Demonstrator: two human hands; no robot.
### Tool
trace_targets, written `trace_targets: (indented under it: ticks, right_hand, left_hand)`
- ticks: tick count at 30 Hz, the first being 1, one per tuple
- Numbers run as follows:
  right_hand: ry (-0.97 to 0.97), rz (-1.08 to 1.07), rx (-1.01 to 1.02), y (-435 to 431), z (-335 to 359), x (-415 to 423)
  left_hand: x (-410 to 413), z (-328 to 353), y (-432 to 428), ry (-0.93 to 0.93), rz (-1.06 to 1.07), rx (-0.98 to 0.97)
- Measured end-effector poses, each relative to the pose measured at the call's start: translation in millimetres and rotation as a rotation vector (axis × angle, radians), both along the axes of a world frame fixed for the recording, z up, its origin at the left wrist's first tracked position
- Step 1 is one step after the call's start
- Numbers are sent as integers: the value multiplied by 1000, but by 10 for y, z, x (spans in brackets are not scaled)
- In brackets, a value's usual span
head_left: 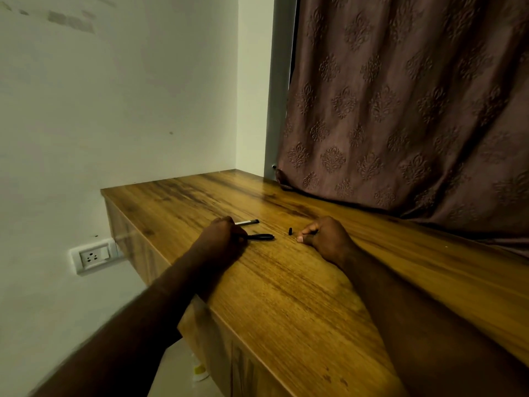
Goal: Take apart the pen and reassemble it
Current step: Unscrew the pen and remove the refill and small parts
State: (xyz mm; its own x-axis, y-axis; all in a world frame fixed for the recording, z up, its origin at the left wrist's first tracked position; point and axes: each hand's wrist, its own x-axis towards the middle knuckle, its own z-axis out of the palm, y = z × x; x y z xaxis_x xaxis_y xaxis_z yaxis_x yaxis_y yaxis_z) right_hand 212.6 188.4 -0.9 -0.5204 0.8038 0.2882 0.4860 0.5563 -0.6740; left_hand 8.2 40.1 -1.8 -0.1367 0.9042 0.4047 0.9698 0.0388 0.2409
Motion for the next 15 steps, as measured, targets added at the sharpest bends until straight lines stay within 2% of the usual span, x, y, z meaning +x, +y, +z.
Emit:
trace_targets:
  ticks: [8,12,15]
  right_hand:
    - [57,40,-97,33,3,53]
    - [206,-57,-92,21,0,54]
    - [271,-132,21,9,11,12]
  left_hand:
    - [70,32,-3,-27,24,22]
    - [138,45,-13,-102,69,37]
    - [54,43,-4,-377,129,124]
